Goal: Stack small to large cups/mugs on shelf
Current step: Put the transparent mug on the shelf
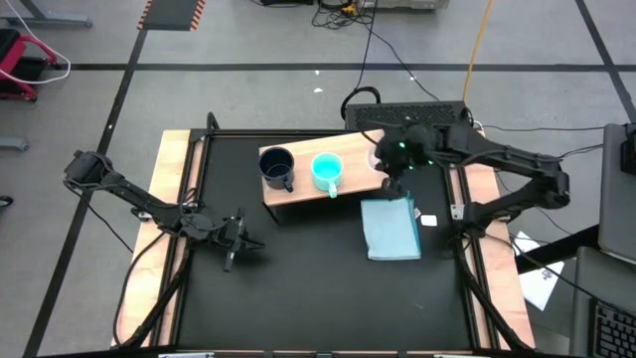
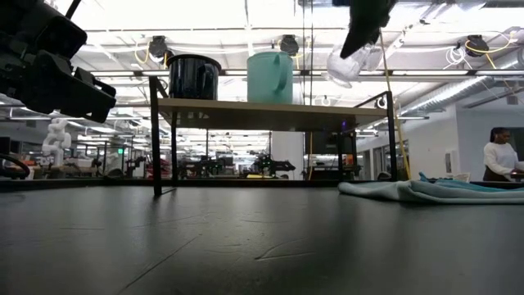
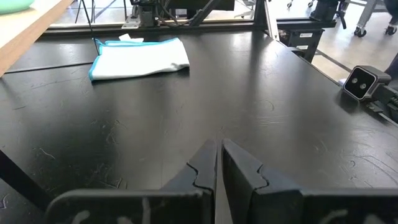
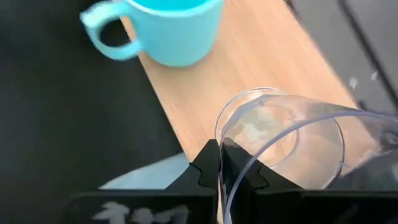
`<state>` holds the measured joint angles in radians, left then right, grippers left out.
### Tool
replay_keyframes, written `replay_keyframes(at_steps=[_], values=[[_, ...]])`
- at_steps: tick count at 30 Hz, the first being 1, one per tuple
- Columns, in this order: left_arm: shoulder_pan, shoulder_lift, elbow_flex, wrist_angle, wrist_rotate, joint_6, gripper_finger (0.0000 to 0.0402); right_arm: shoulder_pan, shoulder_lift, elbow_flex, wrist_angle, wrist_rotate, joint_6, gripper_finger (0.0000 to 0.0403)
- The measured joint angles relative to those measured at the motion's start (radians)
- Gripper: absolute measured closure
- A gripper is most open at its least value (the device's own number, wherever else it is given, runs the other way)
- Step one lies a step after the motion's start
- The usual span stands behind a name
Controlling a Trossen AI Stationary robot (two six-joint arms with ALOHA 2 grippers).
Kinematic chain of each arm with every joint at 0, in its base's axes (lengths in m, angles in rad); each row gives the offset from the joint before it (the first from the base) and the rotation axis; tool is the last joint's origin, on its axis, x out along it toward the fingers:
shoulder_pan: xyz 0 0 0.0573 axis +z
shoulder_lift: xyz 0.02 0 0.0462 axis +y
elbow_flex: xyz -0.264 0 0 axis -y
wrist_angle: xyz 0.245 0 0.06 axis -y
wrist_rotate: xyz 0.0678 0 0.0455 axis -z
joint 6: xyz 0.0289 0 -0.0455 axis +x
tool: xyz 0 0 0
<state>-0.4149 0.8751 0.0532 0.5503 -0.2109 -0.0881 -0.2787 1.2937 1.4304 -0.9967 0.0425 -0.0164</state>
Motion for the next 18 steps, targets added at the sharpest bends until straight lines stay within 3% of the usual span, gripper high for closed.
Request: replay_keyframes(at_steps=[4,18], values=[[0.000,0.000,0.000,0.000,0.000,0.000,0.0376,-0.043,0.076,0.038,-0.052,-0.067,0.010,0.0403],[0.000,0.000,0.000,-0.015,0.000,0.001,0.0376,-0.049,0.338,0.290,-0.228,-0.073,0.012,0.0403]])
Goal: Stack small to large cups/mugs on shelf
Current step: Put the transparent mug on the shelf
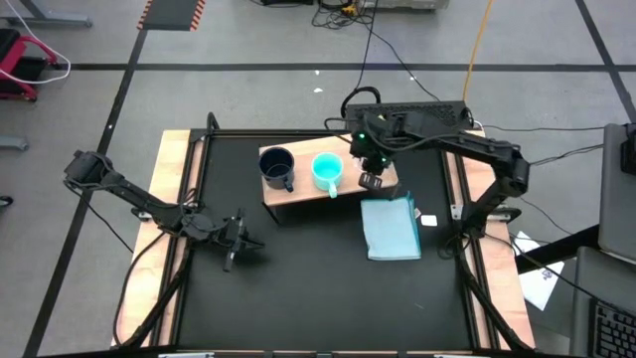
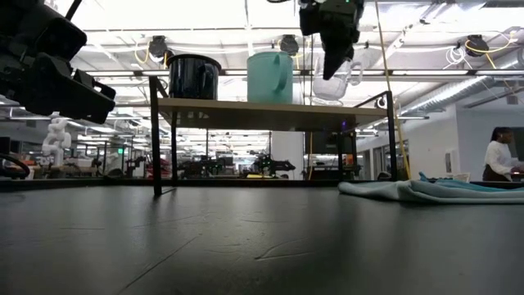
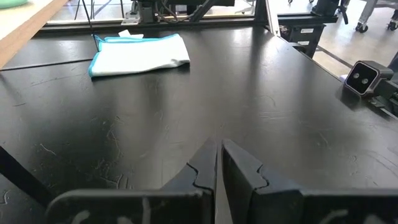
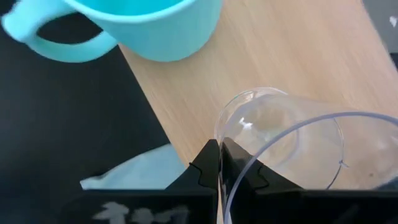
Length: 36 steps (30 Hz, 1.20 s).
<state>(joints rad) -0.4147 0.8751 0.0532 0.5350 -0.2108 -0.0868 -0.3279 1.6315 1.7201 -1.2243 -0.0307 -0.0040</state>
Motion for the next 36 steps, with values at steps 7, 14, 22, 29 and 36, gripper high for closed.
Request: replay_keyframes(at_steps=[7,14,22,29,36], values=[[0.000,0.000,0.000,-0.027,0.000,0.000,0.0376,0.002,0.089,0.058,-0.040,0.002,0.010,0.0403],[0.000,0.000,0.000,-0.039,0.000,0.001,0.0376,0.002,0.118,0.061,-0.044,0.004,0.010,0.0403],[0.000,0.000,0.000,-0.039,0.000,0.009,0.0376,0.008,0.116,0.060,-0.045,0.004,0.008,0.0401],[0.000,0.000,0.000,-0.039,0.000,0.013,0.0376,0.022,0.117,0.059,-0.048,0.006,-0.017,0.0398],[0.000,0.000,0.000,-0.038,0.000,0.008,0.0376,0.022,0.117,0.058,-0.052,0.005,-0.037,0.0399]])
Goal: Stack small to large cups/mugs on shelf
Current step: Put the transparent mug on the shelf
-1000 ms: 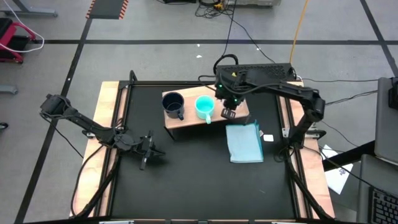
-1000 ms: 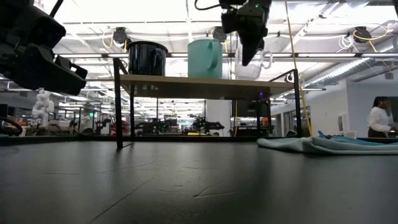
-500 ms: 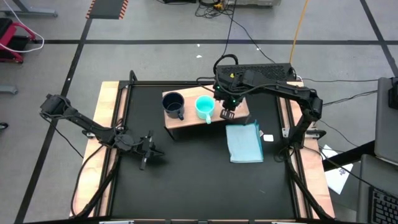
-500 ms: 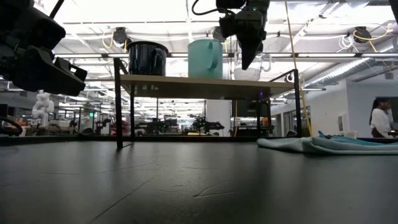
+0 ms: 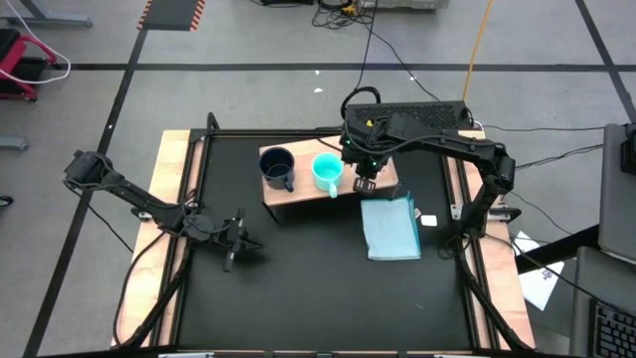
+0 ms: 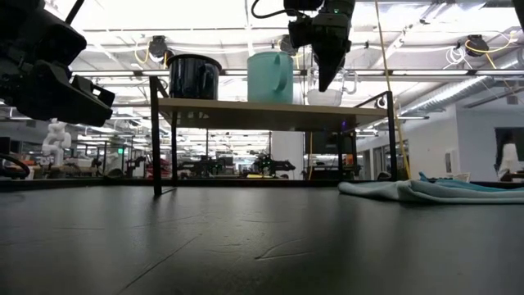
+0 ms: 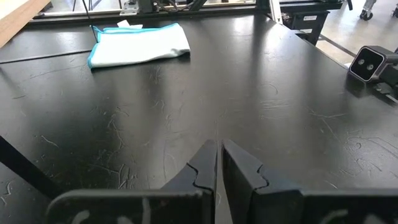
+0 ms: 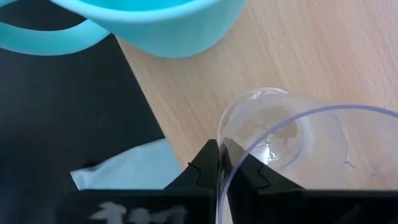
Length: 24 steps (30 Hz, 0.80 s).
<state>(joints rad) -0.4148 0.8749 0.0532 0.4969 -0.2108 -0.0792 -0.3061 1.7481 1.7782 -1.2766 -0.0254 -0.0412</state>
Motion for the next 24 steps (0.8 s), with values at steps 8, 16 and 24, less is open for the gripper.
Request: replay_keyframes(at_steps=[8,16,24], values=[[0.000,0.000,0.000,0.000,0.000,-0.001,0.0376,0.000,0.001,-0.001,0.002,-0.005,-0.023,0.0380],[0.000,0.000,0.000,0.000,0.000,-0.001,0.0376,0.000,0.002,-0.003,0.027,-0.004,-0.028,0.0352],[0.000,0.000,0.000,0.000,0.000,-0.003,0.0376,0.000,0.001,-0.001,0.046,-0.004,-0.035,0.0324]])
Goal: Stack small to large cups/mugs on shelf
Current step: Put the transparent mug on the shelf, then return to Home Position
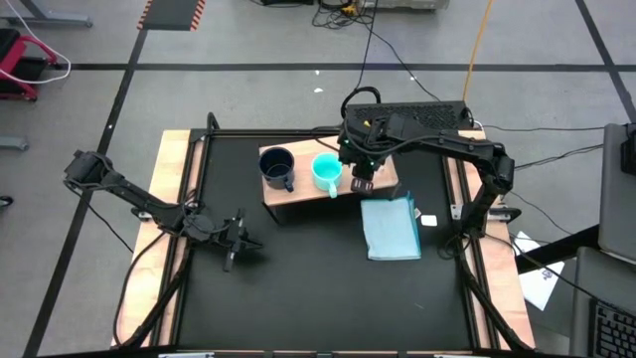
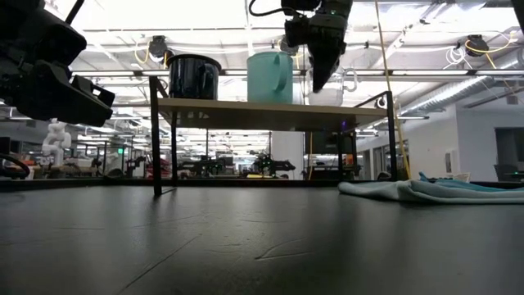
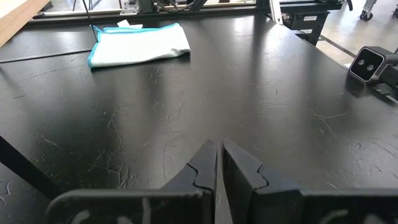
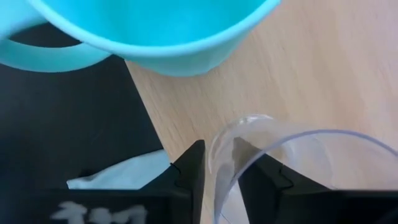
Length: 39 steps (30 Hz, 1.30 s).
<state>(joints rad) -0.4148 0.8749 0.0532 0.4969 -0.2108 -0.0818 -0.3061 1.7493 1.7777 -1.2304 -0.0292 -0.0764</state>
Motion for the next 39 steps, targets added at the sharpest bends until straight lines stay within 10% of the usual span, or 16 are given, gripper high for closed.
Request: replay_keyframes(at_steps=[24,30,39], values=[[0.000,0.000,0.000,0.002,0.000,-0.007,0.0376,0.005,-0.248,0.106,-0.105,0.005,-0.021,0.0320],[0.000,0.000,0.000,0.009,0.000,0.014,0.0376,0.045,-0.439,-0.037,-0.020,0.008,-0.048,0.0395],[0.001,0.000,0.000,0.065,-0.032,0.059,0.0395,0.073,-0.829,-0.387,0.163,0.009,-0.041,0.0400]])
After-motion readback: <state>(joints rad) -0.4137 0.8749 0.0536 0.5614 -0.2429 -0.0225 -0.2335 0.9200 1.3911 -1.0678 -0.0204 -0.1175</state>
